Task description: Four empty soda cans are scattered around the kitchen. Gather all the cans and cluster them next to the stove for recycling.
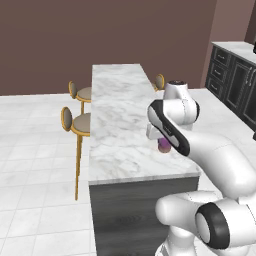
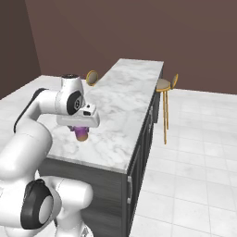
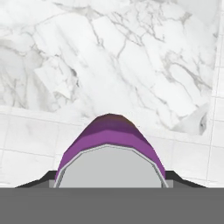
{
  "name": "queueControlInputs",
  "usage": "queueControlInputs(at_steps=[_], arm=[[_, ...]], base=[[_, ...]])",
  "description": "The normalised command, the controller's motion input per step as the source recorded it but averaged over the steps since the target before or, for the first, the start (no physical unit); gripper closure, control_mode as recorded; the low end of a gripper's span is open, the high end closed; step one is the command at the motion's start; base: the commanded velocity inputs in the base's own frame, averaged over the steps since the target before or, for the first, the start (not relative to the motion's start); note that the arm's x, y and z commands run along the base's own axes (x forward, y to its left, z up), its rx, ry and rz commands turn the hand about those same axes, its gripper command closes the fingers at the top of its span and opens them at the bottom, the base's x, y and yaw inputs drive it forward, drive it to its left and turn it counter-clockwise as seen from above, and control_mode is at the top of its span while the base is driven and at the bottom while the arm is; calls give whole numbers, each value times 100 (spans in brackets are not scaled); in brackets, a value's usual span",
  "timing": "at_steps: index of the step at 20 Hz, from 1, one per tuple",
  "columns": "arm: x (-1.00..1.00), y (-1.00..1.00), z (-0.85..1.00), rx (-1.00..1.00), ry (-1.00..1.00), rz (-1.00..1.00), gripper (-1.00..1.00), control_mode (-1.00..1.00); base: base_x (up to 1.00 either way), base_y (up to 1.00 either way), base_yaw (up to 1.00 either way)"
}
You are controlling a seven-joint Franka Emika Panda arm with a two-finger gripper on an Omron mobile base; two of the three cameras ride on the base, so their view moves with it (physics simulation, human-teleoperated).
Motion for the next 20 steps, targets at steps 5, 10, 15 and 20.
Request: queueControlInputs(at_steps=[5,10,15,20], arm=[[-17,0,10,0,-11,-12,100,-100],[-4,0,9,0,-9,-5,100,-100],[-2,-2,4,0,-2,0,100,-100],[-8,-3,1,0,-1,1,100,-100]], base=[[0,0,0],[0,0,0],[0,0,0],[0,0,0]])
